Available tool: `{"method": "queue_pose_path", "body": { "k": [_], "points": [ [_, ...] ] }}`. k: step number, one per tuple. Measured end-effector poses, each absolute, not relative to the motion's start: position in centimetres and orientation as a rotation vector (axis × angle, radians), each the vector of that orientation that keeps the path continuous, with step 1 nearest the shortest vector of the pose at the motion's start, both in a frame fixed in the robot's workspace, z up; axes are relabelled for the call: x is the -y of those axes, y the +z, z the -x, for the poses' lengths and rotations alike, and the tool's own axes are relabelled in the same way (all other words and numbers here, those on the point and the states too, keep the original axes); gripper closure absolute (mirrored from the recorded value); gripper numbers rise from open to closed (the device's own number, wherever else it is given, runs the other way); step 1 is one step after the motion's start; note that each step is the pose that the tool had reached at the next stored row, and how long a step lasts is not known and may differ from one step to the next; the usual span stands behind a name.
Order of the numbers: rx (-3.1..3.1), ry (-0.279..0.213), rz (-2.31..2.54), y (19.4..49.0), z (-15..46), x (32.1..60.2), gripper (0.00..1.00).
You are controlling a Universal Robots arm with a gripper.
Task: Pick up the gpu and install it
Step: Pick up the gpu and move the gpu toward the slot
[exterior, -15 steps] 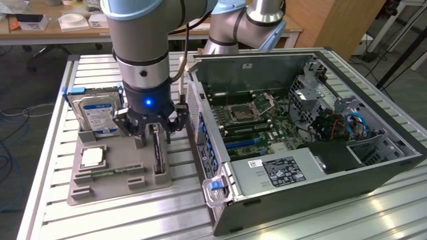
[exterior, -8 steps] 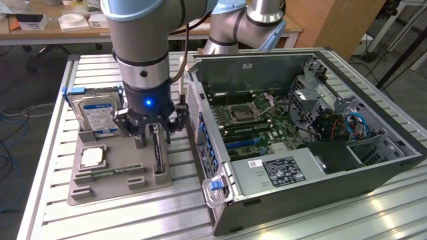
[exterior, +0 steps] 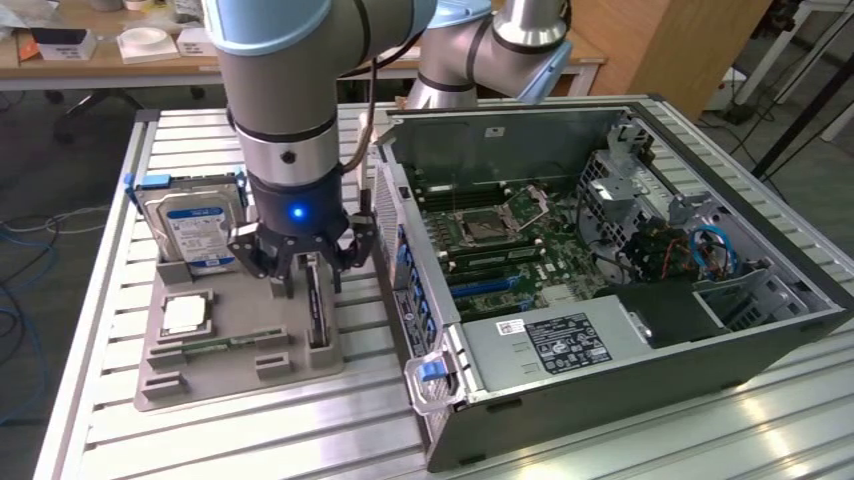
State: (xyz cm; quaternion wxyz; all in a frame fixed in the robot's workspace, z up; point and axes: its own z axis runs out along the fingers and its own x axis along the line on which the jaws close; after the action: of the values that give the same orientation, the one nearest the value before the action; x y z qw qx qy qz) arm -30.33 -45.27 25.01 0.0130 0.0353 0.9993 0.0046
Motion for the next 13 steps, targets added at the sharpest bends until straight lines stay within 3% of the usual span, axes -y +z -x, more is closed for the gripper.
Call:
{"method": "queue_pose_path", "body": {
  "k": [13],
  "points": [
    [-3.113, 0.013, -0.110, 23.6, 30.3, 44.3, 0.44]
  ]
}}
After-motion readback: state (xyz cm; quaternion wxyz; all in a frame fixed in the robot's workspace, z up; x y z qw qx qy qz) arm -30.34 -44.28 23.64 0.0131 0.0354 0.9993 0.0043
